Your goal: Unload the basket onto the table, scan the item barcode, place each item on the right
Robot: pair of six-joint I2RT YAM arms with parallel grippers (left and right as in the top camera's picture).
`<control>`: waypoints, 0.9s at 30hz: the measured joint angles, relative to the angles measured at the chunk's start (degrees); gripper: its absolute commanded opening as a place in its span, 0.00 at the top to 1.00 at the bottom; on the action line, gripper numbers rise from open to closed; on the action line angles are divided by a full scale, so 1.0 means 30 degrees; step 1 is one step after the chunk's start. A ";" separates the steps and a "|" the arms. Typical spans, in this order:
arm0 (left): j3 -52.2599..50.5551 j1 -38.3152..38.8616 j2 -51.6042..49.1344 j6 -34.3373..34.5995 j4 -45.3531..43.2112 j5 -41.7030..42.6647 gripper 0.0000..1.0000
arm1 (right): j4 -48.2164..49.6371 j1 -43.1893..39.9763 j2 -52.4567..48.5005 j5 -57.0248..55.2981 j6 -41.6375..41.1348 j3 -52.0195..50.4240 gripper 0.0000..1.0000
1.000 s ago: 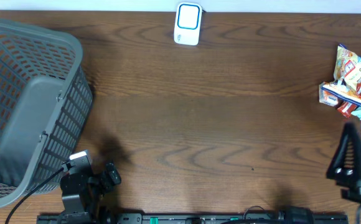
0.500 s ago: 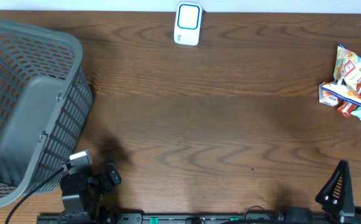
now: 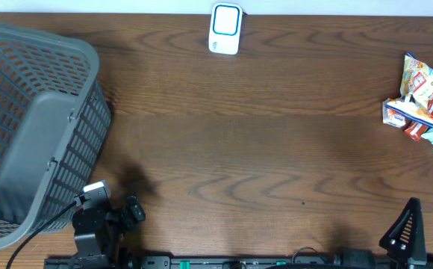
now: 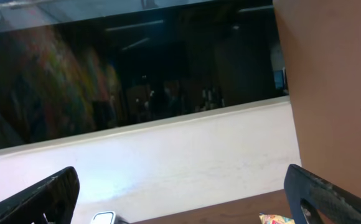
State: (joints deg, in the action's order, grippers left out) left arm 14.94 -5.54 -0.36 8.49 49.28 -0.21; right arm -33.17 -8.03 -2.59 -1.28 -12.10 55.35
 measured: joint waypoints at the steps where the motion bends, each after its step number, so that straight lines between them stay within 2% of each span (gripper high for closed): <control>1: 0.0000 0.0000 0.0000 0.0000 0.0000 0.0000 0.02 | 0.0087 0.0000 0.0000 -0.0204 0.0007 0.0000 0.01; 7: 0.0000 0.0000 0.0000 0.0000 0.0000 0.0000 0.02 | 0.1902 0.0000 0.0000 -0.2637 0.0044 0.0029 0.01; 16: 0.0000 0.0000 -0.0007 0.0000 0.0000 0.0000 0.02 | 0.6411 0.0000 0.0022 -0.5610 0.0051 0.0000 0.01; 27: 0.0000 0.0000 0.0000 0.0000 0.0000 0.0000 0.02 | 0.6666 0.0000 0.0022 -0.6091 -0.1217 0.0000 0.01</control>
State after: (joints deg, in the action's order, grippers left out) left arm 14.94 -5.54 -0.36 8.49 49.28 -0.21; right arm -13.17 -8.03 -2.52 -19.55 -15.75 55.35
